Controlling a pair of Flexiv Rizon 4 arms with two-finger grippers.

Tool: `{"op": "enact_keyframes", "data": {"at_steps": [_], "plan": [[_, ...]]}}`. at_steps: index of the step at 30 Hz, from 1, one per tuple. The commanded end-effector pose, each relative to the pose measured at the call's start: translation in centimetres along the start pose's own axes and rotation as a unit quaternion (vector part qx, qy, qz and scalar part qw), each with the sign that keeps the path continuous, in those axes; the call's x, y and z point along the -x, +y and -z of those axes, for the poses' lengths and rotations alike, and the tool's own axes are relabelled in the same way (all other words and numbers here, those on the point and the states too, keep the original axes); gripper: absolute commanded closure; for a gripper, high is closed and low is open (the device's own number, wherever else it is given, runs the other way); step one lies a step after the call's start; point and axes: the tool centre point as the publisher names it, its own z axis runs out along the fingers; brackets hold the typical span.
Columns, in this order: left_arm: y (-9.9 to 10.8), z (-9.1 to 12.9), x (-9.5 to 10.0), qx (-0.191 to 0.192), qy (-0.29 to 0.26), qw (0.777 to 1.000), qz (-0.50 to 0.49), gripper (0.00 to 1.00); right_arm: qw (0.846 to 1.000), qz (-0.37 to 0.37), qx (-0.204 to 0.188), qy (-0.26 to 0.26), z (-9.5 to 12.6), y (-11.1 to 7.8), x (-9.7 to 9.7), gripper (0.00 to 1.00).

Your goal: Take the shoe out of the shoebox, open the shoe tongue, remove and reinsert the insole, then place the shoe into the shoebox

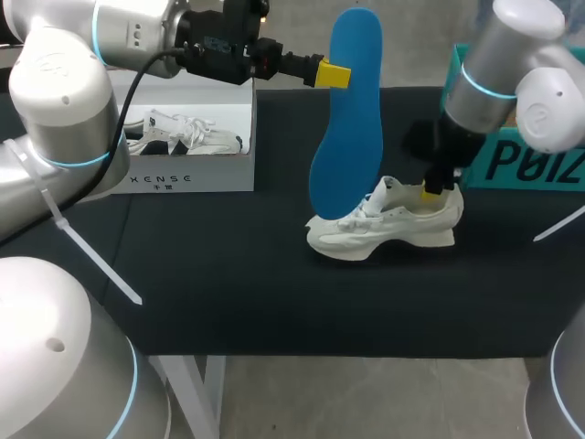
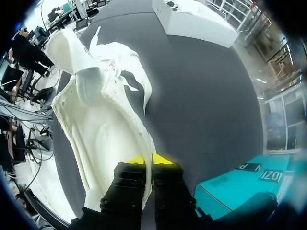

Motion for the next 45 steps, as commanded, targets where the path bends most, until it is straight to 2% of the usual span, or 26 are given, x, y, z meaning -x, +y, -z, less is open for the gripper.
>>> {"op": "enact_keyframes", "data": {"at_steps": [1, 3, 5, 30, 33, 37, 39, 41, 42, 44, 45], "plan": [[0.0, 0.0, 0.0, 0.001, 0.0, 1.0, 0.0, 1.0, 1.0, 0.002, 0.005, -0.008, 2.2, -0.5, -0.4, 1.0], [0.0, 0.0, 0.0, 0.001, 0.0, 1.0, 0.0, 1.0, 1.0, 0.003, 0.02, -0.001, 2.9, -0.6, -0.3, 1.0], [0.0, 0.0, 0.0, 0.001, 0.0, 1.0, 0.0, 1.0, 0.999, 0.005, 0.035, 0.028, 3.0, -0.7, -0.1, 1.0], [0.0, 0.0, 0.0, 0.001, 0.0, 1.0, 0.0, 1.0, 0.999, 0.005, 0.035, 0.028, 3.0, -0.7, -0.1, 1.0], [0.0, 0.0, 0.0, 0.001, 0.0, 1.0, 0.0, 1.0, 0.997, -0.059, 0.038, 0.025, 2.6, -0.1, -1.4, 1.0], [0.0, 0.0, 0.0, 0.001, 0.0, 1.0, 0.0, 1.0, 0.982, -0.186, 0.013, 0.013, 2.2, 0.4, -3.7, 1.0], [0.0, 0.0, 0.0, 0.001, 0.0, 1.0, 0.0, 1.0, 0.968, -0.251, 0.006, 0.001, 2.2, 0.6, -5.0, 1.0], [0.0, 0.0, 0.0, 0.001, 0.0, 1.0, 0.0, 1.0, 0.944, -0.329, -0.007, -0.016, 2.4, 0.9, -6.1, 1.0], [0.0, 0.0, 0.0, 0.001, 0.0, 1.0, 0.0, 1.0, 0.931, -0.365, 0.0, -0.019, 2.5, 0.8, -6.7, 1.0], [0.0, 0.0, 0.0, 0.001, 0.0, 1.0, 0.0, 1.0, 0.909, -0.413, -0.027, -0.047, 2.7, 1.1, -8.1, 1.0], [0.0, 0.0, 0.0, 0.001, 0.0, 1.0, 0.0, 1.0, 0.9, -0.432, -0.017, -0.052, 2.9, 1.1, -8.6, 1.0]]}}
